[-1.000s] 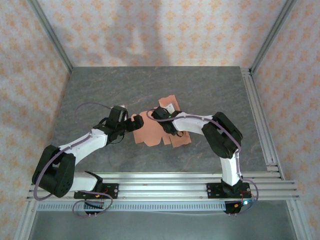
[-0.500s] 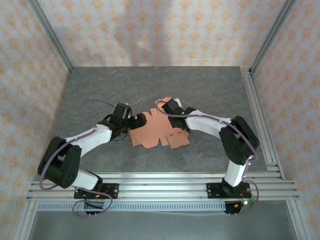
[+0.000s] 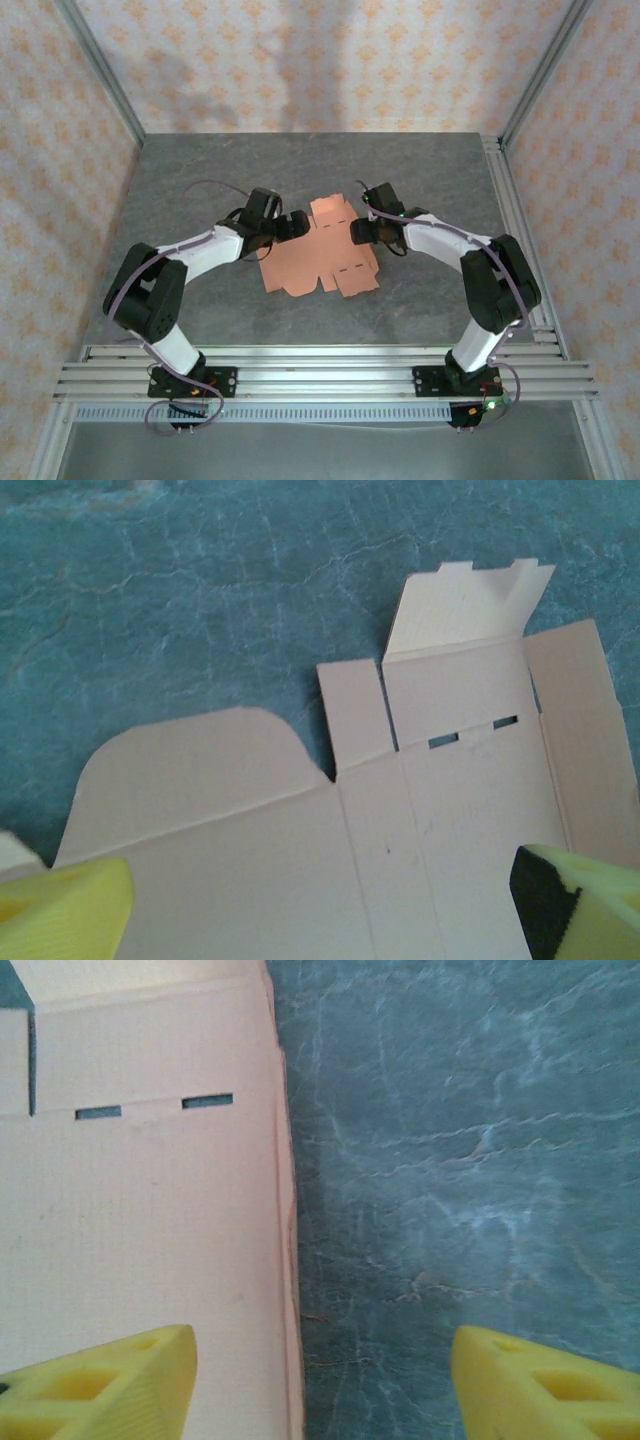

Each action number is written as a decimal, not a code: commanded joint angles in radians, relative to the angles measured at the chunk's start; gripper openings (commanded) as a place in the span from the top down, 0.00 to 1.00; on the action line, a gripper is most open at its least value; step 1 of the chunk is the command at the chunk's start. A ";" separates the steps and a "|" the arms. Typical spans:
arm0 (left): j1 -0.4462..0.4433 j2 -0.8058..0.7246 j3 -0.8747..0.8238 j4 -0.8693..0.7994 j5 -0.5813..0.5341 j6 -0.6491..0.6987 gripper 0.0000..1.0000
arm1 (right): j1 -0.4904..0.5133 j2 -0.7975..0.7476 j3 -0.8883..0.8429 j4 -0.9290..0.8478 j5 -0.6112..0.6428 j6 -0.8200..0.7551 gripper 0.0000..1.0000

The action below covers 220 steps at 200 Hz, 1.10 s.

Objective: Fold the paper box

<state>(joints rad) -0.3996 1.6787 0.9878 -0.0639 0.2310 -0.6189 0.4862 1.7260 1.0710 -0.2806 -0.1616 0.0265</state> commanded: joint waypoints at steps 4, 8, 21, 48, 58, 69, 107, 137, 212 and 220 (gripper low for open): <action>-0.003 0.022 0.057 -0.040 0.005 0.042 0.02 | 0.002 0.061 0.023 0.004 -0.028 0.001 0.37; -0.003 0.025 0.059 -0.040 0.004 0.043 0.02 | 0.003 0.069 0.027 -0.002 -0.024 0.001 0.39; -0.003 0.027 0.060 -0.039 0.004 0.041 0.02 | 0.003 0.089 0.040 -0.020 -0.009 0.000 0.44; -0.004 0.013 0.033 -0.027 0.008 0.035 0.02 | 0.009 0.096 0.042 -0.029 0.014 -0.001 0.65; -0.004 0.006 0.022 -0.031 0.001 0.038 0.02 | 0.013 0.098 0.045 -0.036 0.022 -0.003 0.72; -0.004 -0.006 0.010 -0.032 -0.007 0.040 0.02 | 0.015 0.097 0.047 -0.043 0.028 -0.008 0.80; -0.004 -0.012 0.011 -0.038 -0.031 0.059 0.02 | 0.019 0.074 0.051 -0.068 0.055 -0.036 0.96; -0.004 0.023 0.067 -0.043 -0.031 0.125 0.02 | 0.019 0.058 0.047 -0.068 0.055 -0.070 0.98; -0.004 0.111 0.194 -0.129 -0.056 0.258 0.00 | 0.022 0.006 0.009 0.004 0.025 -0.103 1.00; -0.004 0.118 0.203 -0.135 -0.052 0.271 0.01 | 0.022 0.002 0.005 0.009 0.019 -0.108 1.00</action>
<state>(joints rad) -0.3996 1.7676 1.1519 -0.1417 0.1860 -0.4156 0.5014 1.7790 1.0939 -0.3119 -0.1368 -0.0578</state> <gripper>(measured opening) 0.997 0.054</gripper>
